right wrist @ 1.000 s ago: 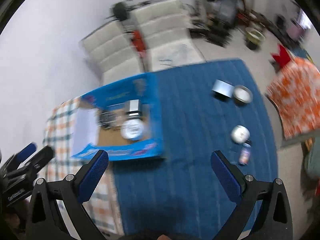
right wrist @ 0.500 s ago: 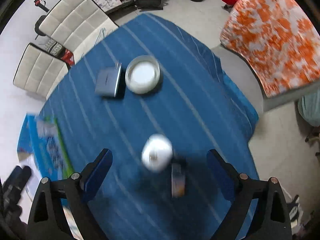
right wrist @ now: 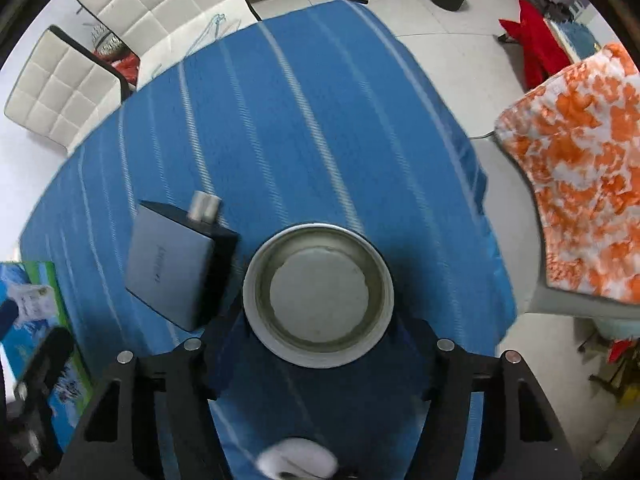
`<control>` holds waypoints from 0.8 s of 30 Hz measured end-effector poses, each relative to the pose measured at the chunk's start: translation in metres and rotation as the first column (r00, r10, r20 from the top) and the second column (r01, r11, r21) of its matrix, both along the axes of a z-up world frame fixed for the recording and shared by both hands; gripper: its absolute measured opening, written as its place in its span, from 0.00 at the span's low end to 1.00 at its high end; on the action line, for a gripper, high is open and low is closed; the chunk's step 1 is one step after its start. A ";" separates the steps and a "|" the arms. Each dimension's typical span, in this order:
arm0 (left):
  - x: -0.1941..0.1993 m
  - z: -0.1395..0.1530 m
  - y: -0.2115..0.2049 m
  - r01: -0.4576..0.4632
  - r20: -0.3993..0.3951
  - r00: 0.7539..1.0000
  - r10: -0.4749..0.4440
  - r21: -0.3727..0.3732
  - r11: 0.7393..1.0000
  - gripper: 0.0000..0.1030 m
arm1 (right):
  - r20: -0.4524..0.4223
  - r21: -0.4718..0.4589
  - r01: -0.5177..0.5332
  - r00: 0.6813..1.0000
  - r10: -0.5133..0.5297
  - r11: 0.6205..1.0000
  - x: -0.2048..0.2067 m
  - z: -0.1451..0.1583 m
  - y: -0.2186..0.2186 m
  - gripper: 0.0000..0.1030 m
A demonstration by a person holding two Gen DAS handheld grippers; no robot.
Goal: Organize rigid objects
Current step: 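Grasp the metal lid with the right tool while the left tool grasps the grey charger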
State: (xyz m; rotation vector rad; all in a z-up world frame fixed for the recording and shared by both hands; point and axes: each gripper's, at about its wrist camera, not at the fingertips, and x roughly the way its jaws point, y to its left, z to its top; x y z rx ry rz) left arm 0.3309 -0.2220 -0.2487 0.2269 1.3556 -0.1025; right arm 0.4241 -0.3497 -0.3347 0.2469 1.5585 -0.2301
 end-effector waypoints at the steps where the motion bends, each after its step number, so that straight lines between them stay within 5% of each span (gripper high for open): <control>1: 0.002 -0.003 -0.004 0.003 -0.010 1.000 -0.003 -0.009 1.000 0.97 | -0.008 0.013 0.003 1.000 -0.003 1.000 -0.004 0.000 -0.006 0.66; 14: 0.042 -0.059 -0.070 0.134 -0.178 0.971 -0.160 -0.147 0.980 0.96 | -0.033 0.048 0.032 0.999 -0.031 0.998 -0.017 0.001 -0.058 0.65; 19: 0.043 -0.073 -0.082 0.196 -0.186 0.959 -0.212 -0.100 0.975 0.91 | -0.047 0.019 0.006 0.999 -0.005 1.000 -0.015 -0.001 -0.054 0.66; 21: 0.037 -0.069 -0.083 0.210 -0.157 0.962 -0.224 -0.101 0.973 0.82 | -0.050 -0.006 0.003 0.999 -0.003 1.000 -0.014 -0.002 -0.049 0.66; 24: 0.029 -0.059 -0.080 0.201 -0.115 0.971 -0.212 -0.100 0.974 0.55 | -0.044 -0.047 0.004 0.999 -0.006 0.999 -0.013 -0.004 -0.044 0.65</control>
